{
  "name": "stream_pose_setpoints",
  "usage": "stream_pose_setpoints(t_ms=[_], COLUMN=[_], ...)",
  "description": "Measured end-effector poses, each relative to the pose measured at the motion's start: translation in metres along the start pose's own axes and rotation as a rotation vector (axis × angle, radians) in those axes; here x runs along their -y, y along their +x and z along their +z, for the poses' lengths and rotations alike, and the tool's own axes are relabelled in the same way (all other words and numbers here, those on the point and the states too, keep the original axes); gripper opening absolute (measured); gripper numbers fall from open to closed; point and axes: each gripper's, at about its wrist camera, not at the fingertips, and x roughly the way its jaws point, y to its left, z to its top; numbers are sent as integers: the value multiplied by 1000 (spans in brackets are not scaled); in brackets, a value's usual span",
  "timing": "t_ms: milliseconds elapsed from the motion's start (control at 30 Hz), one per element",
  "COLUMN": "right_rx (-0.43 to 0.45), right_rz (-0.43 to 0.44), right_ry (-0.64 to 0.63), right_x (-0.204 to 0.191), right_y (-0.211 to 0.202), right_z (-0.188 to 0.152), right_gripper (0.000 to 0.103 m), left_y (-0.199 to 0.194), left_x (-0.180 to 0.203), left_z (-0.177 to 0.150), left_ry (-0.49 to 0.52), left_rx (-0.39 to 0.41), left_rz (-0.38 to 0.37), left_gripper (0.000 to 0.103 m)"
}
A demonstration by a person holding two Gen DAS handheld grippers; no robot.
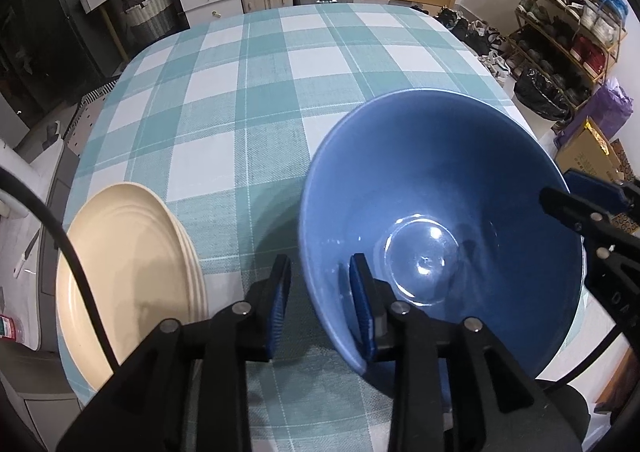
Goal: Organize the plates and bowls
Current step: 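Open both grippers and withdraw them from the three nested bowls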
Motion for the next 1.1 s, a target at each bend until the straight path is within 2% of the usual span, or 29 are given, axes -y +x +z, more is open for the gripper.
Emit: stream_pose_setpoints(t_ms=[133,267,367,433,500,633,767,900,1067,1100], right_rx=[29,82,129,153,159,199,264,335,464,498], right_rz=[4,14,36,42,36,129,165,185,200,200], right_ry=[25,46,62,85,138,220,239,263,229,217], right_x=[6,8,7,7,6,3,-3,-6,-14,-16], right_y=[-10,-23,-33,-39,-42,-49,-55,-61,-73,-76], right_z=[0,-2,-6,-10,-17,-33,-47,-61,-74,-78], right_gripper=[34,36,39,53,58,58,58,61,70,75], left_y=[-5,-13,-28,-39,-50,-65,-74,-83,-87,-87], left_x=[-3,-11,-17,-20,-22,-28,-39,-42,-37,-38], left_z=[0,0,-1,-3,-6,-18,-32,-45,-57,-60], left_ry=[-1,-40,-60,-52,-48,-48,-88,-90,-71,-74], left_rx=[12,16,58,92,128,179,186,243,319,330], left_rz=[14,-7,-14,-5,11,23,-55,-36,49,52], left_gripper=[39,39,39,40,42,44,47,48,50,50])
